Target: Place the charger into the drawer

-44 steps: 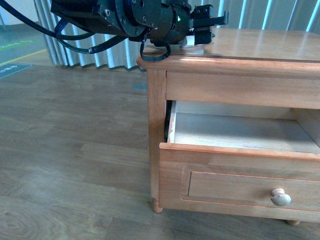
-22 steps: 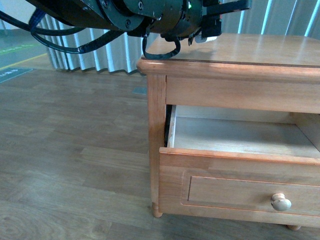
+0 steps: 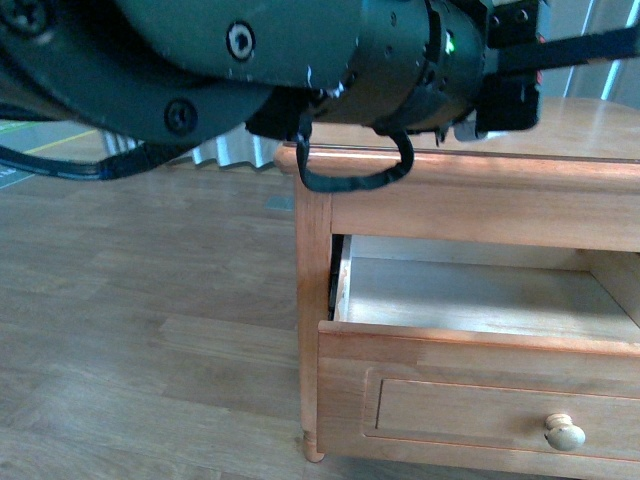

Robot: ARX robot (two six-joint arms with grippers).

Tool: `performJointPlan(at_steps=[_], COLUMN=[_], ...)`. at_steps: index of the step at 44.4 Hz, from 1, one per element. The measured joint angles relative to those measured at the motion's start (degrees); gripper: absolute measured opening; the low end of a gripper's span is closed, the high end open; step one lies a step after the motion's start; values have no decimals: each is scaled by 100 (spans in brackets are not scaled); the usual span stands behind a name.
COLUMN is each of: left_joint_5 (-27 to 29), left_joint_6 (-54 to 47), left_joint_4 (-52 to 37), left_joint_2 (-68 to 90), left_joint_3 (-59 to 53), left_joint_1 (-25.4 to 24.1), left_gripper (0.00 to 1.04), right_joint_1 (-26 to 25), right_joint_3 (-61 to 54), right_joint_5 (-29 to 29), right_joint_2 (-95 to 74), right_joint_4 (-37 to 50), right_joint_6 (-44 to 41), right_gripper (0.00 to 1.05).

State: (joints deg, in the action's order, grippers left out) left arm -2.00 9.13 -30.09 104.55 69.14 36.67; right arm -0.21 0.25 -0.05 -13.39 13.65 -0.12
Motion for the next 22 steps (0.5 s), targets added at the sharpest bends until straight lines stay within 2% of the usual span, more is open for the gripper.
performJointPlan(at_steps=[5,22], left_joint_5=[-114,-118], left_joint_6=[15,203], left_joint_4=[-7,15], left_joint_2=[-2,466], left_joint_3=[-247,-306], left_joint_1=[127,79], left_gripper=[24,25], right_joint_1=[0,0], right_joint_3=[0,0], right_joint_5=[0,0], right_joint_2=[0,0], right_joint_4=[0,0], right_joint_6=[2,2], right_gripper=[96,96])
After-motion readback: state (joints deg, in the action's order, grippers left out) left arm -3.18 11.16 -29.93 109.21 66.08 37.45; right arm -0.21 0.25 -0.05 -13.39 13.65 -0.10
